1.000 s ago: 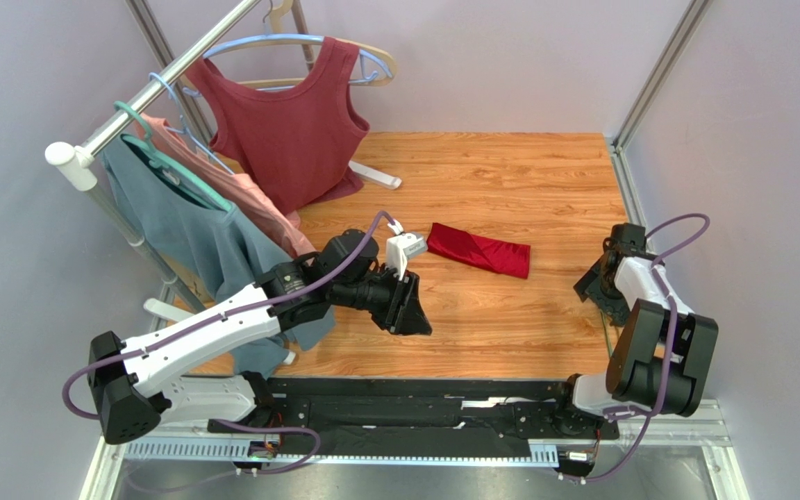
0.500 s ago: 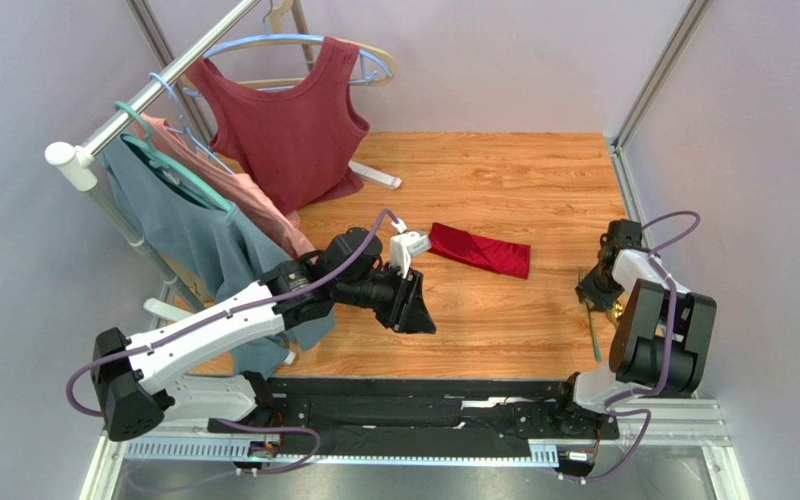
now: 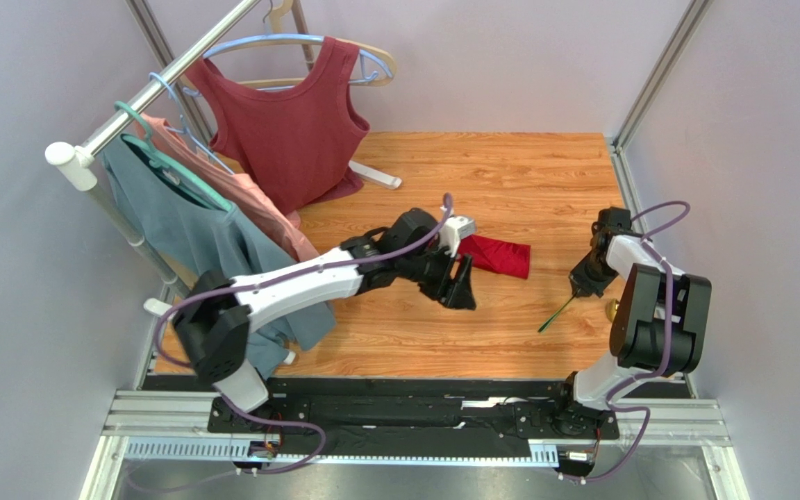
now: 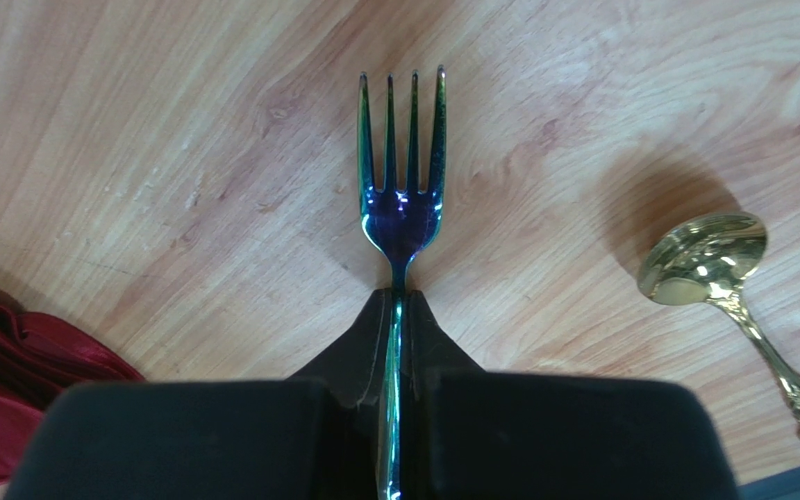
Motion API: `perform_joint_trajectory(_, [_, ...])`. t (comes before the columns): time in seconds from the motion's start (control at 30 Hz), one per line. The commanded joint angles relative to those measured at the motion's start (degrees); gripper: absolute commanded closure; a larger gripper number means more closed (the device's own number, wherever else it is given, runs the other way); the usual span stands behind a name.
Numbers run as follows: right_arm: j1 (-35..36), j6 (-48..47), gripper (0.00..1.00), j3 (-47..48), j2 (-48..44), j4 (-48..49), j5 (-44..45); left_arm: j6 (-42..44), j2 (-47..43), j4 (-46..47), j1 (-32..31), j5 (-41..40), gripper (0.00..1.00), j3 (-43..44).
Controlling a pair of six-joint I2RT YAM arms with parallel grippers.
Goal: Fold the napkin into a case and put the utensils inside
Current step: Pick up the fork from the corner of the board, then pass from the right arm to the left
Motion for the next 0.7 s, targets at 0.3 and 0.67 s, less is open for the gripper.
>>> perform_joint_trajectory(0.3, [0.51, 3.07, 1.0, -8.32, -17.86, -1.15, -11.92, 7.0, 36.39, 8.88, -1.95, 3.49, 0.18, 33.57])
perform_joint_trajectory(0.67, [0.86, 8.78, 1.0, -7.27, -25.95, -4.66, -19.13, 3.22, 47.31, 9.24, -3.36, 17.03, 0.24, 44.31])
